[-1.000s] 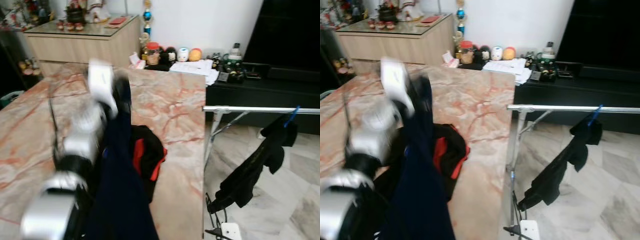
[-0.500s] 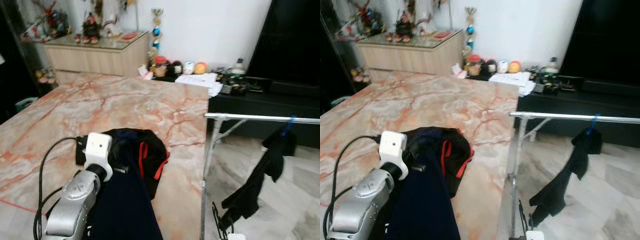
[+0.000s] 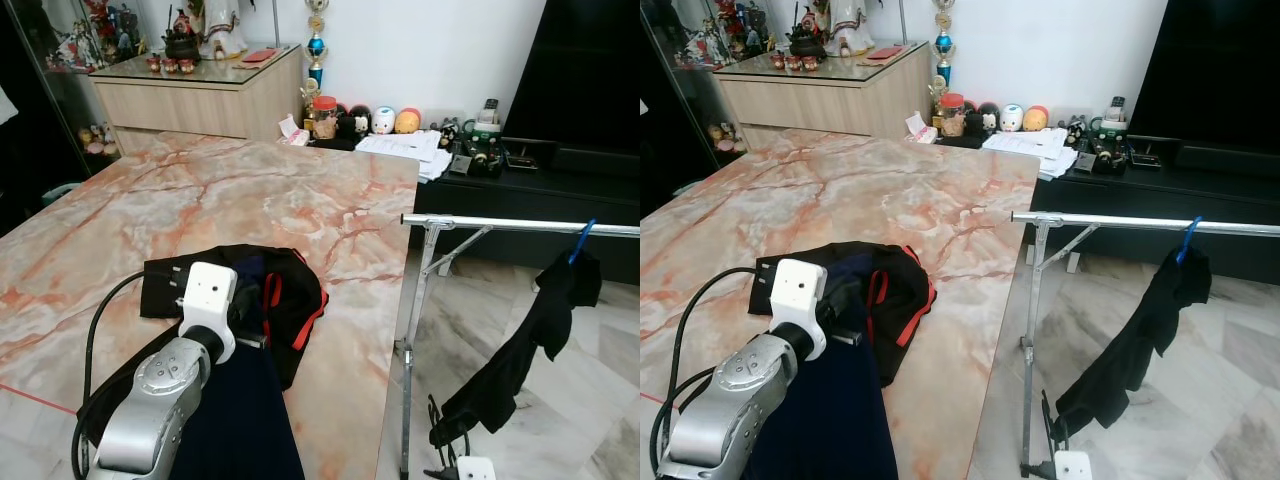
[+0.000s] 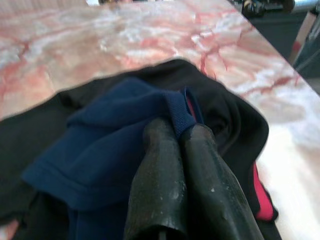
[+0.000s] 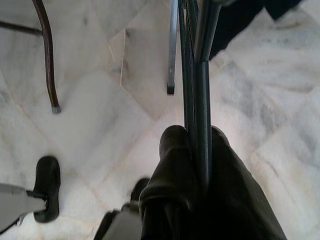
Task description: Hang hanger
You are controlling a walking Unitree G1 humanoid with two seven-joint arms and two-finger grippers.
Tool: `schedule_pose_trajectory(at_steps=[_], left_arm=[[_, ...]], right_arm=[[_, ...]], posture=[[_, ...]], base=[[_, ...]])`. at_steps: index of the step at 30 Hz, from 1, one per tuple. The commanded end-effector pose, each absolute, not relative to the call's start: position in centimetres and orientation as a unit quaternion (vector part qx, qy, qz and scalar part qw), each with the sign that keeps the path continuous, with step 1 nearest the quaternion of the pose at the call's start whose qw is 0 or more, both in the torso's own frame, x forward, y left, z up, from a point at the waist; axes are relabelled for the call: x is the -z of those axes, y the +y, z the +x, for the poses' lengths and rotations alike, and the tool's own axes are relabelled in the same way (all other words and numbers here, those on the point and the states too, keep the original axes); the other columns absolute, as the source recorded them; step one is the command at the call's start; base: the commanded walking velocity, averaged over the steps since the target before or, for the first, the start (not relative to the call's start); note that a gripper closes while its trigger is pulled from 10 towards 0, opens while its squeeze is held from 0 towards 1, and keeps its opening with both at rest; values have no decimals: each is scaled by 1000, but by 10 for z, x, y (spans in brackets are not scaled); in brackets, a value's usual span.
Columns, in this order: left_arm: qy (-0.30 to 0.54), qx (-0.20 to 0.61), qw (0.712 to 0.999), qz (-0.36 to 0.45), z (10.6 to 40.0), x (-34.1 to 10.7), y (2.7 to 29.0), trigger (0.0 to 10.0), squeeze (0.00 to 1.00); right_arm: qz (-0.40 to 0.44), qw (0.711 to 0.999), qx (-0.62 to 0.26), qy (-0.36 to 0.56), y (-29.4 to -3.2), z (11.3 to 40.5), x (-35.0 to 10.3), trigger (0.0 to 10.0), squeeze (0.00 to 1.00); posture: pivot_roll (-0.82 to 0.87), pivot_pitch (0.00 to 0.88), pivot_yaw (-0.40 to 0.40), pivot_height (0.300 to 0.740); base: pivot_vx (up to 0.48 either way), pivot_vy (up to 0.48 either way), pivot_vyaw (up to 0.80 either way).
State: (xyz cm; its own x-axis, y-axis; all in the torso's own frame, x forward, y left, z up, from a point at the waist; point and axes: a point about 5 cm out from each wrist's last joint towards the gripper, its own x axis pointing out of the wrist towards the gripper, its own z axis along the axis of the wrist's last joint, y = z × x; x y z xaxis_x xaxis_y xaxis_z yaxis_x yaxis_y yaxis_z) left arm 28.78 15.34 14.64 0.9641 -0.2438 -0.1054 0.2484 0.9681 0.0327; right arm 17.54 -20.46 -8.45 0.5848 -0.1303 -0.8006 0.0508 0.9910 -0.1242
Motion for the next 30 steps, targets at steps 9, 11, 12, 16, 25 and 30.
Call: schedule_pose_trajectory(at_steps=[9, 11, 12, 16, 25, 30], left_arm=[[51, 119, 991, 45, 282, -149, 157, 10000, 1000], [51, 119, 991, 45, 282, -149, 157, 10000, 1000], [53, 119, 990, 52, 281, -148, 158, 10000, 1000], [63, 131, 987, 72, 273, -144, 163, 10000, 1000], [49, 118, 989, 75, 263, -148, 179, 10000, 1000], [3, 70, 997, 35, 261, -158, 180, 10000, 0]], right_arm=[[-42, 889, 49, 452, -202, 173, 86, 10000, 0], [-42, 889, 49, 452, -202, 173, 86, 10000, 0], [-42, 890, 49, 452, -202, 173, 86, 10000, 0], [-43, 889, 49, 454, -202, 173, 86, 10000, 0], [-46, 889, 46, 452, -202, 175, 85, 10000, 0], [-47, 890, 48, 451, -203, 176, 84, 10000, 0]], posture=[[137, 16, 24, 740], [137, 16, 24, 740], [137, 16, 24, 740], [141, 15, 23, 740], [145, 12, 18, 740], [148, 14, 13, 740]], base=[[0, 0, 0], [0, 0, 0], [0, 0, 0], [0, 0, 0], [0, 0, 0], [0, 0, 0]])
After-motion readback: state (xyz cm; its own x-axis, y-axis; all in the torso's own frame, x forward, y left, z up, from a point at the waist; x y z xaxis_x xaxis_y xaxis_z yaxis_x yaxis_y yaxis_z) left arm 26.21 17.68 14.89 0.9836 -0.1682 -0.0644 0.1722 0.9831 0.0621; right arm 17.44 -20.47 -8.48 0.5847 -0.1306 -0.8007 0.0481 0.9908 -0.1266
